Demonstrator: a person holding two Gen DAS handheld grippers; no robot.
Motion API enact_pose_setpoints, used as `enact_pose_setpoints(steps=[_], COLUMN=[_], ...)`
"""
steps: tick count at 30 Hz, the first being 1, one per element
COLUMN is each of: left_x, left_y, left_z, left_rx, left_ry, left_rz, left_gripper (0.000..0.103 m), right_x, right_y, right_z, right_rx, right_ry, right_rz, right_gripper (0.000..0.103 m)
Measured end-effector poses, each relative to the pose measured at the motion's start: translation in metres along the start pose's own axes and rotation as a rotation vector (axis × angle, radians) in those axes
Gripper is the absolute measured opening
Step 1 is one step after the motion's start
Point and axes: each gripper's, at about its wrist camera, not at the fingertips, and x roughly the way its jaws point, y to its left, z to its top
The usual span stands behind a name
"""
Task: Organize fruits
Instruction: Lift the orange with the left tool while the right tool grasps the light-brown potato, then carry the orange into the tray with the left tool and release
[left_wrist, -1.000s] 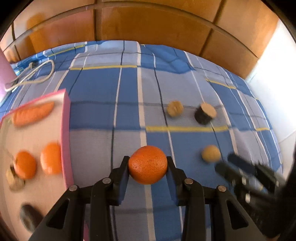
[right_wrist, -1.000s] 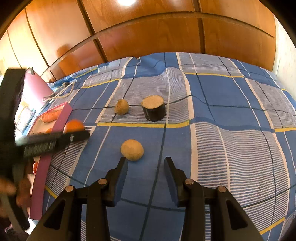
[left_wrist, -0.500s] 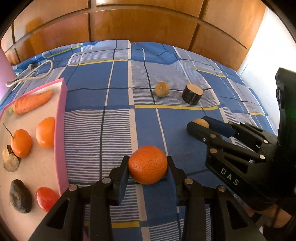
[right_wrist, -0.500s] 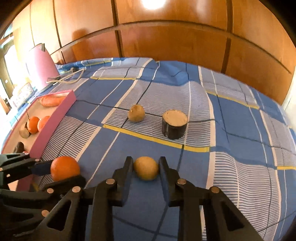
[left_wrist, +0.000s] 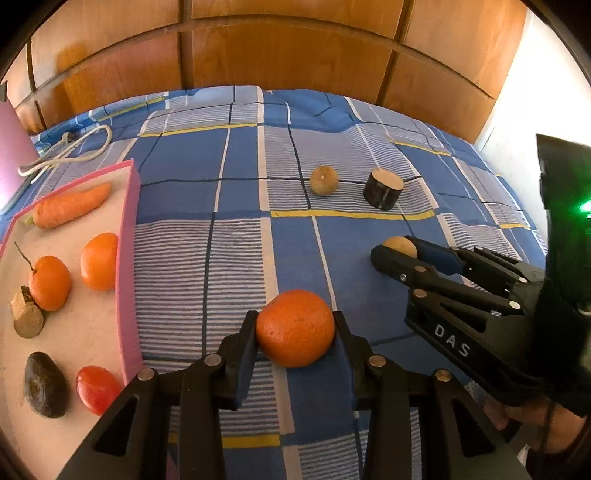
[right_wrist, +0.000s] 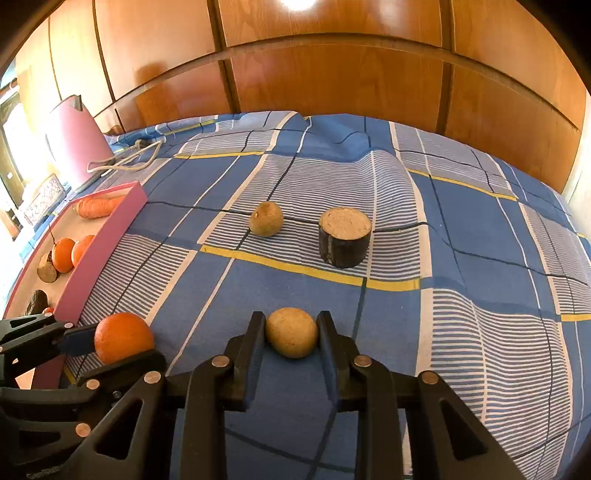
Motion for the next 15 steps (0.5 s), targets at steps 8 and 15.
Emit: enact_pose_setpoints(steps=[8, 15], left_x=[-0.034, -0.065], left_y=[-0.003, -0.002], left_z=[-0.002, -0.006], left_rx=[0.017, 0.025], left_ry=[-0.075, -0.129], left_rz=[-0.002, 0.003], left_gripper=[0.038, 0.038], right_x=[0.0, 0.0], right_y=[0.003, 0.006], right_z=[-0.001, 0.0], right_rx=[-0.009, -0.025], right_ry=[-0.006, -0.009], right_rz=[-0.015, -0.037], right_gripper=[0.028, 0.028])
